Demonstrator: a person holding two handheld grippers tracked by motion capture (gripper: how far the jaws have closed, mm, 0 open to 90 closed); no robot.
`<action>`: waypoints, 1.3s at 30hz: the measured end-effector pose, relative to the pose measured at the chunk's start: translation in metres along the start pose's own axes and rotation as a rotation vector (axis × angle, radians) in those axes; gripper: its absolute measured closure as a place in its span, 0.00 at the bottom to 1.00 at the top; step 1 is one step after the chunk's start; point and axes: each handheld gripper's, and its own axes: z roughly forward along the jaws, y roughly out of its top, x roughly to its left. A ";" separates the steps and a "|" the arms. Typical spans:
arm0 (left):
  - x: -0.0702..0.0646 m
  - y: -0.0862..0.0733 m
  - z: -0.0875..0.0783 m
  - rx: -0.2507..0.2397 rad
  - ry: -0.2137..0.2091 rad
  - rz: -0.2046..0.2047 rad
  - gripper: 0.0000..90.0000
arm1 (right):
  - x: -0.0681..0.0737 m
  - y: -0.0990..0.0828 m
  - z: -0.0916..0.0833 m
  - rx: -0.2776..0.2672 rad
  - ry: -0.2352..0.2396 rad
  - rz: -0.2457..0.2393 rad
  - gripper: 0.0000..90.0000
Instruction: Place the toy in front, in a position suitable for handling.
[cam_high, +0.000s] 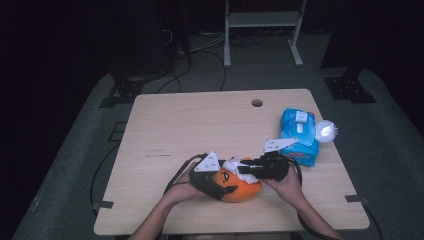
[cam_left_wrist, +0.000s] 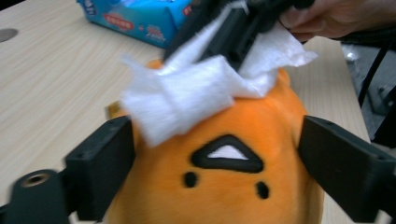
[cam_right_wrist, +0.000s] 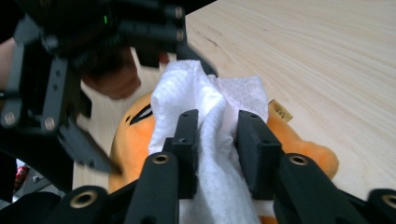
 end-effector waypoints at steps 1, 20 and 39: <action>0.001 0.000 -0.002 0.008 0.001 -0.003 0.10 | 0.001 -0.001 -0.001 0.000 -0.001 0.003 0.81; 0.014 -0.020 0.001 0.012 -0.039 -0.086 0.23 | 0.007 -0.020 -0.040 0.094 -0.076 -0.042 0.94; 0.025 -0.017 0.001 -0.055 -0.016 -0.166 0.11 | 0.011 -0.019 -0.034 0.071 -0.089 -0.068 0.94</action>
